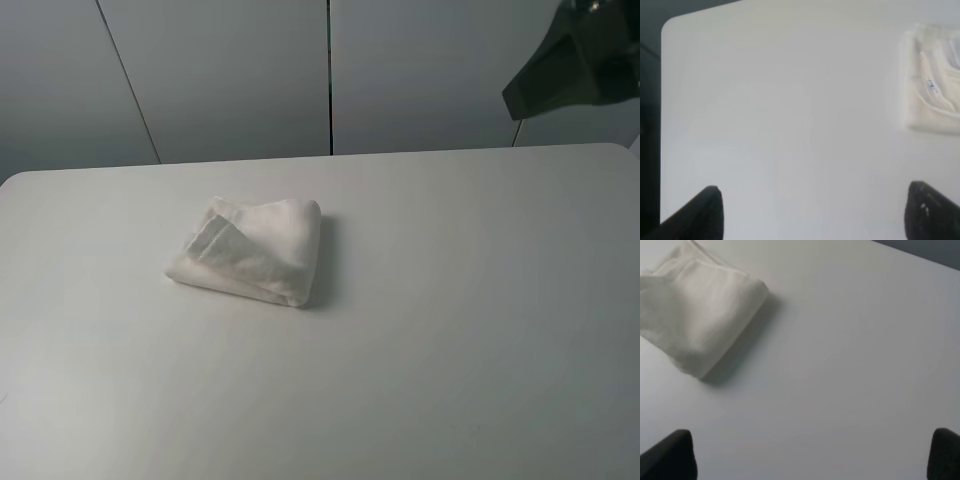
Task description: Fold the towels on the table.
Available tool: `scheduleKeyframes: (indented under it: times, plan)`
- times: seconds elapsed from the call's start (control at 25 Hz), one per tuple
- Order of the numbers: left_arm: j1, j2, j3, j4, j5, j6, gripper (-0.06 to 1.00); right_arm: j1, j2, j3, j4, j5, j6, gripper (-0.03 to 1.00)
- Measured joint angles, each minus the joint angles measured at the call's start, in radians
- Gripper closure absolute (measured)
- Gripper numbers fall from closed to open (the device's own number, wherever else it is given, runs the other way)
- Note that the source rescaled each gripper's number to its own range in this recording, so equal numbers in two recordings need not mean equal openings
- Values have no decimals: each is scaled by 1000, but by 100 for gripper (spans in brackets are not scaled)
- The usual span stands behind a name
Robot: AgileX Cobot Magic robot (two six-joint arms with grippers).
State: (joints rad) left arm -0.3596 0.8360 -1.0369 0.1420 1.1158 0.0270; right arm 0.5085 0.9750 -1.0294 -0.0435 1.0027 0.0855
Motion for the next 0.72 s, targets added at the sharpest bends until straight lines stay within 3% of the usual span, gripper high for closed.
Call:
scheduleKeyframes:
  times: [0.36, 0.72]
  plan:
    - [0, -408, 301, -107, 14, -17, 1, 0, -365, 280, -2, 46, 4, -3]
    - [0, -635, 447, -142, 18, -19, 1, 0, -697, 479, 30, 93, -53, -3]
